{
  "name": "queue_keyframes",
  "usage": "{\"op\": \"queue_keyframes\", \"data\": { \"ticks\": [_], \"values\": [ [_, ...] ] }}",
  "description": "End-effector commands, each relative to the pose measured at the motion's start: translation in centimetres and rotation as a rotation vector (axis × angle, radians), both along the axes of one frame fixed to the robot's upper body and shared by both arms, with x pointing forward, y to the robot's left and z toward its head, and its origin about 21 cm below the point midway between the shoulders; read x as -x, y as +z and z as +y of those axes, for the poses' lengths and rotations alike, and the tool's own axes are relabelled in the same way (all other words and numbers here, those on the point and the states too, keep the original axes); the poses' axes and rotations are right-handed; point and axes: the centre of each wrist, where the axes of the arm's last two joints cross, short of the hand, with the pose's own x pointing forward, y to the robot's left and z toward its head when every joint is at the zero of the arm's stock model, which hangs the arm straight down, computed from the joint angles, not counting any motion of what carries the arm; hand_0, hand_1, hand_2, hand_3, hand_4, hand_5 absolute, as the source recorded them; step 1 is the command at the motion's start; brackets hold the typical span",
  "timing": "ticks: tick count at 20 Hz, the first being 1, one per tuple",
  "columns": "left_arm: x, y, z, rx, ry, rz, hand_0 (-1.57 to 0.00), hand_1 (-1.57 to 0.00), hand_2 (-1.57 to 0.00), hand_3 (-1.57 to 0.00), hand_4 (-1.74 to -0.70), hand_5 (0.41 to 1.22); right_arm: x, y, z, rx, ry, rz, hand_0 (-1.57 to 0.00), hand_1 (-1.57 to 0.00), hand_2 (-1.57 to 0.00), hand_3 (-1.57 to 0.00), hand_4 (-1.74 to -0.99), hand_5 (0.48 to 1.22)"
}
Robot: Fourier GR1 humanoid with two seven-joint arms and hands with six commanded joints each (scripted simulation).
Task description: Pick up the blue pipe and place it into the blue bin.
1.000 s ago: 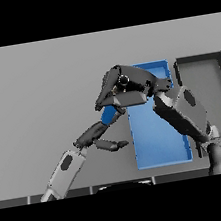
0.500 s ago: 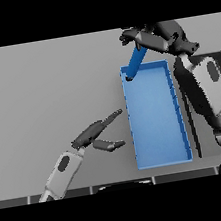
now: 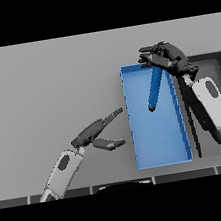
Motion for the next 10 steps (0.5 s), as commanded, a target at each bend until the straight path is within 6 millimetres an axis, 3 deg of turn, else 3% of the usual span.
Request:
{"op": "queue_keyframes", "data": {
  "ticks": [1, 2, 6, 7, 8, 10],
  "values": [
    [0.4, -0.2, -0.2, 0.004, -0.008, -0.003, 0.00, 0.00, 0.00, 0.00, -0.88, 0.464, 0.5, -0.8, -0.1, 0.028, -0.003, 0.045, -1.57, -1.57, -1.57, -1.57, -1.741, 1.120],
    [0.3, -0.1, 0.1, 0.000, -0.007, -0.007, 0.00, 0.00, 0.00, 0.00, -0.88, 0.463, 1.0, -2.1, -0.5, 0.051, -0.010, 0.101, -1.57, -1.57, -1.57, -1.57, -1.741, 1.122],
    [0.1, 0.1, 0.1, -0.008, 0.011, -0.007, 0.00, 0.00, 0.00, 0.00, -0.88, 0.460, 2.0, -6.1, -0.6, 0.128, -0.017, 0.257, -1.57, -1.57, -1.57, -1.57, -1.591, 1.114],
    [-0.1, 0.0, -0.2, -0.018, 0.010, 0.000, 0.00, 0.00, 0.00, 0.00, -0.89, 0.457, 1.8, -6.6, -0.5, 0.144, -0.024, 0.286, -1.57, -1.57, -1.57, -1.33, -1.599, 1.110],
    [0.2, -0.1, -0.1, -0.011, 0.004, 0.003, 0.00, 0.00, 0.00, 0.00, -0.89, 0.455, 1.7, -7.3, -0.9, 0.161, -0.049, 0.338, -1.56, -1.46, -1.39, -1.12, -1.547, 1.133],
    [0.2, 0.3, -0.4, -0.005, 0.005, 0.005, 0.00, 0.00, 0.00, 0.00, -0.89, 0.454, 1.7, -8.2, -1.0, 0.174, -0.057, 0.412, -1.04, -0.93, -0.89, -0.72, -1.455, 1.164]
  ]
}}
